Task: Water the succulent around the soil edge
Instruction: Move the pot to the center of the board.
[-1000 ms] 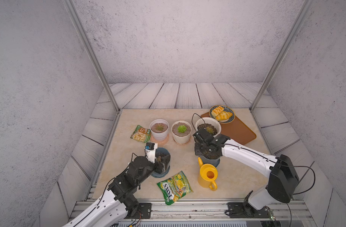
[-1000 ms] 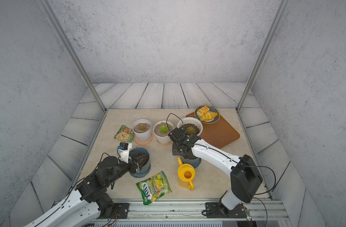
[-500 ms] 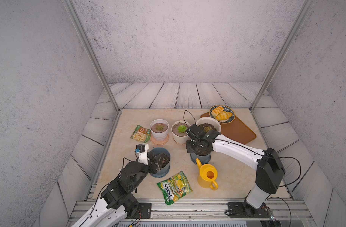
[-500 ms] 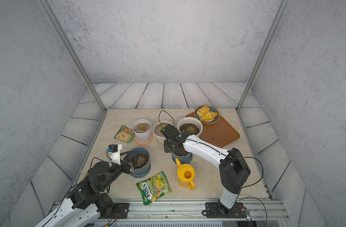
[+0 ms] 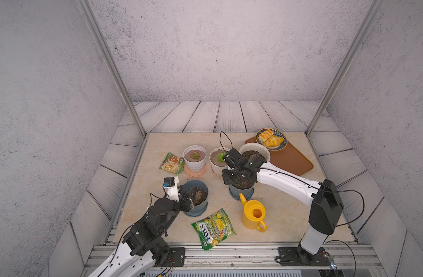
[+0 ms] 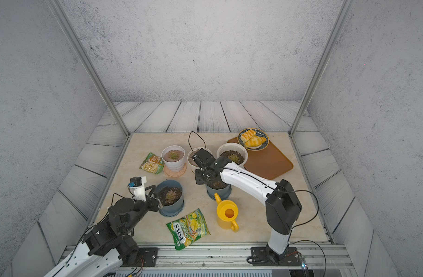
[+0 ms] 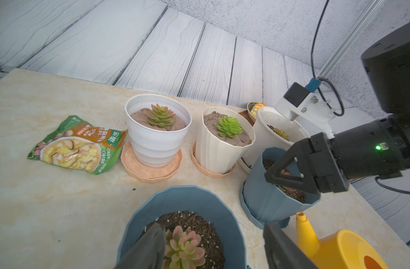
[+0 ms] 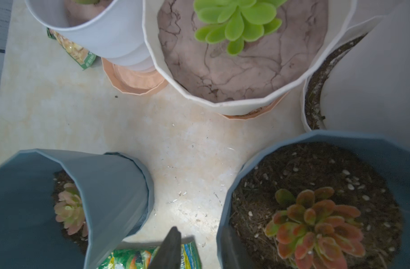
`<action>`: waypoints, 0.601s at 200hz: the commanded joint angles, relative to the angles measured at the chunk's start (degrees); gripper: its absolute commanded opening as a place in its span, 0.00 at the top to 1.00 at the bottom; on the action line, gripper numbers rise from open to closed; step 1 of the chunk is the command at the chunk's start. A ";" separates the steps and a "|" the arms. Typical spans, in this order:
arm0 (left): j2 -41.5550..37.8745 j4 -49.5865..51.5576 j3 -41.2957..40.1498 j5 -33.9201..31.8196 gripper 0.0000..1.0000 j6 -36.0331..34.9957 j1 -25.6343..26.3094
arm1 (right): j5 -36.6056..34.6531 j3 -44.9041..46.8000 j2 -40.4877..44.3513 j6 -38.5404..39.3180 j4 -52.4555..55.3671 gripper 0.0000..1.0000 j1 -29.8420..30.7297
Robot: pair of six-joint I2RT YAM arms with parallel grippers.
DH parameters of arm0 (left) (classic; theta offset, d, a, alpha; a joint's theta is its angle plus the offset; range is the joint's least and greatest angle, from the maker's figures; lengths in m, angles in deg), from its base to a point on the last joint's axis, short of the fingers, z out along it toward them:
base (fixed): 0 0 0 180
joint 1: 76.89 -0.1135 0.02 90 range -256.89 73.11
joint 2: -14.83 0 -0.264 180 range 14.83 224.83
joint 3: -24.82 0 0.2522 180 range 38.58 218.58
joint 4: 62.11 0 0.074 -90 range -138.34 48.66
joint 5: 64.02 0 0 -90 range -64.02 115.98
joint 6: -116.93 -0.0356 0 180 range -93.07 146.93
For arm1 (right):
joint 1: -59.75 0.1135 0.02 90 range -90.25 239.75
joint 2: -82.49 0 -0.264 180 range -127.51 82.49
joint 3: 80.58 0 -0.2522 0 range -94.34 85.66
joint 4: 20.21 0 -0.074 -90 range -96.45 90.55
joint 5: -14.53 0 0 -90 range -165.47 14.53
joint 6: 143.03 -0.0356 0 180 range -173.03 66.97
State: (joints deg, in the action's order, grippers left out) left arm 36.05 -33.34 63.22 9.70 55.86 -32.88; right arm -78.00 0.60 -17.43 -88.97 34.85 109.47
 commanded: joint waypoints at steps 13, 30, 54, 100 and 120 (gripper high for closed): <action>0.19 6.04 2.23 -3.63 0.30 3.33 0.29 | -2.04 0.69 8.99 5.11 3.43 0.50 1.09; 0.18 10.28 3.83 -3.28 0.29 6.36 0.29 | -2.84 2.36 14.53 8.46 3.47 0.12 1.09; 0.75 16.60 6.87 -3.07 0.29 10.02 0.21 | -5.03 9.49 25.26 15.27 -0.35 0.00 1.06; 2.54 23.47 7.74 -4.33 0.37 15.10 -0.04 | -11.99 34.46 50.79 21.54 -17.86 0.00 1.07; 5.95 22.37 8.45 -4.43 0.37 14.40 -0.73 | -12.06 44.62 59.74 21.44 -25.49 0.00 1.03</action>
State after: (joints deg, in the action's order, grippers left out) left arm 38.78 -13.30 70.22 6.71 68.84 -32.90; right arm -87.24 35.79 35.94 -70.24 20.29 110.47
